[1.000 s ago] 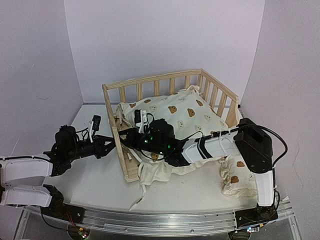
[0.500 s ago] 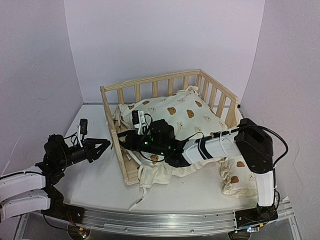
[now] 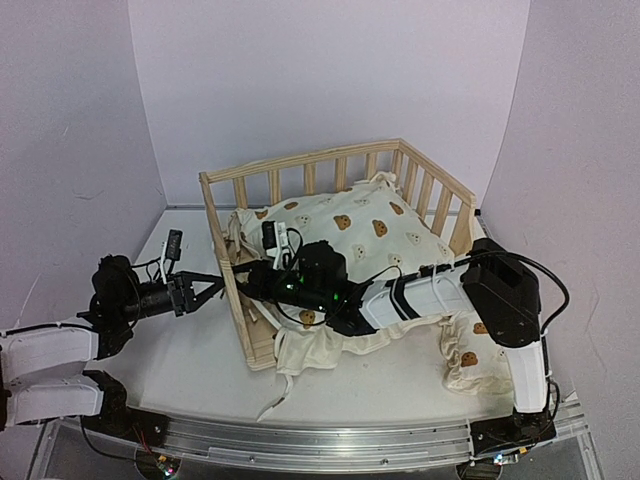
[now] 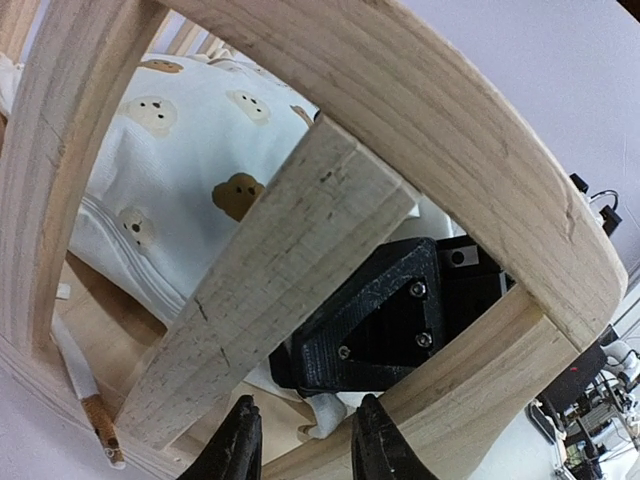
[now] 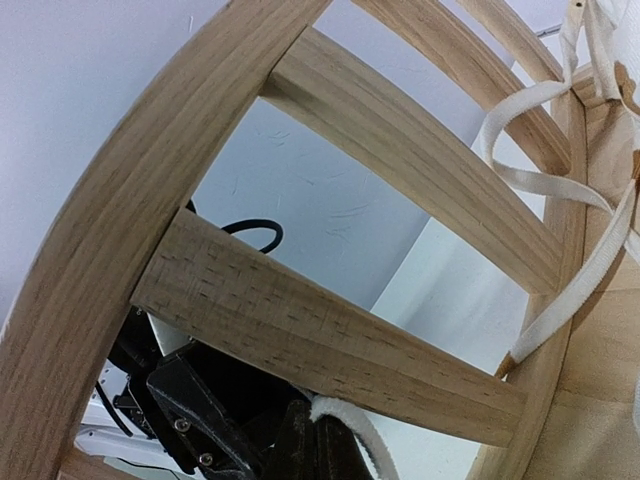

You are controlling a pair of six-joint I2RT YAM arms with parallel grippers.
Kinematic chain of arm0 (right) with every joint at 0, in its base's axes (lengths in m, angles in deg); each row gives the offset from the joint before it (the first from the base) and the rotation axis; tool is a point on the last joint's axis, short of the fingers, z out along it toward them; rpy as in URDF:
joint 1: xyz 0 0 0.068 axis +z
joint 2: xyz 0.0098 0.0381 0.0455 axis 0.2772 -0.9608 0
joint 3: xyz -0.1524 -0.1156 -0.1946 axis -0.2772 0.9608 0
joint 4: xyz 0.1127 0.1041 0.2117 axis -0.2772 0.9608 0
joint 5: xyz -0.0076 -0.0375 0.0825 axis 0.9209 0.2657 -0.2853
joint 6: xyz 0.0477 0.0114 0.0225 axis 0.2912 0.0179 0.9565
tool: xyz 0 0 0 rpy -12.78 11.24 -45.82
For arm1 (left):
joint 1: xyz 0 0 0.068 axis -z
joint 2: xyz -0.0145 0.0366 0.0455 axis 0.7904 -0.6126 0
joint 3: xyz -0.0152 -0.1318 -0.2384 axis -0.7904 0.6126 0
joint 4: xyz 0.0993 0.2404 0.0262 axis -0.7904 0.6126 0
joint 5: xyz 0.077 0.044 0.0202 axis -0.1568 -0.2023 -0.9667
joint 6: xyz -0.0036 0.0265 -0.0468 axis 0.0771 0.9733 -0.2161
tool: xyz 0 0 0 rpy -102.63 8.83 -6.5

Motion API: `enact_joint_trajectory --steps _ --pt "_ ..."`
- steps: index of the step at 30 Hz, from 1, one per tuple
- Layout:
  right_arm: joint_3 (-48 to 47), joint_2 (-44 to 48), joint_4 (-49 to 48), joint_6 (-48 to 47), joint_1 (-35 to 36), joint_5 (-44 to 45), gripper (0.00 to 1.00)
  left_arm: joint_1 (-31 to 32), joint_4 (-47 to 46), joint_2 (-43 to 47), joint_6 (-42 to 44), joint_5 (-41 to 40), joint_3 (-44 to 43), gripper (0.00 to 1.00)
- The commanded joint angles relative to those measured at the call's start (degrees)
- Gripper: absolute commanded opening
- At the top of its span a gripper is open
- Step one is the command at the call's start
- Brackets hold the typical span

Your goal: Set up the pet bed

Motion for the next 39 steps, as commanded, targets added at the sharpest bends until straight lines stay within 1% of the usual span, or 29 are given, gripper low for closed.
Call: enact_joint_trajectory --steps 1,6,15,16,19,22,23,26,28,30,32,34,36,39 --pt "-2.89 -0.49 -3.70 0.58 3.16 -4.12 0.00 -0.27 -5.18 -2.18 -1.61 5.46 -3.08 0.31" --pt "-3.56 -0.67 -3.83 0.75 3.37 -4.41 0.00 -0.13 -6.37 -4.07 -1.47 6.32 -3.98 0.30" --pt "-3.83 -0.85 -4.06 1.29 3.73 -4.68 0.00 0.15 -11.88 -8.40 -3.98 8.80 -5.46 0.30" --pt "-3.88 -0.84 -4.17 1.29 3.73 -4.66 0.00 0.18 -11.97 -9.06 -4.06 9.06 -5.56 0.29" --pt "-3.59 -0.62 -4.40 1.46 3.73 -4.30 0.00 0.21 -11.98 -10.49 -4.48 9.48 -5.80 0.19" --pt "-2.71 0.11 -4.49 1.31 3.73 -3.94 0.00 0.12 -12.01 -10.61 -4.51 8.84 -5.06 0.03" --pt "-2.15 0.49 -4.51 1.11 3.73 -3.58 0.00 0.09 -11.99 -10.16 -4.38 8.27 -4.61 0.00" --pt "-0.60 1.81 -4.30 0.48 3.73 -2.30 0.00 0.01 -11.00 -7.06 -3.52 5.21 -3.08 0.00" --pt "-0.07 2.61 -3.17 -0.20 3.73 -1.62 0.05 0.01 -8.24 -4.60 -2.17 2.05 -2.57 0.00" --pt "0.77 3.62 -2.13 -0.73 3.75 -0.99 0.15 0.05 -2.10 -1.86 0.69 -2.19 -3.25 0.00" --pt "2.34 4.97 -0.46 -1.64 3.65 -0.36 0.20 0.05 2.54 1.03 3.23 -6.09 -3.72 0.00" --pt "4.06 6.93 2.27 -2.72 3.64 0.74 0.30 0.02 7.35 3.51 5.50 -9.58 -4.38 0.00" --pt "5.09 8.96 7.38 -3.96 3.51 1.18 0.41 0.00 11.42 4.95 7.40 -11.32 -5.39 0.00" --pt "5.96 12.07 15.86 -6.78 3.47 -0.49 0.50 0.08 15.82 5.67 7.95 -11.22 -6.99 0.00"
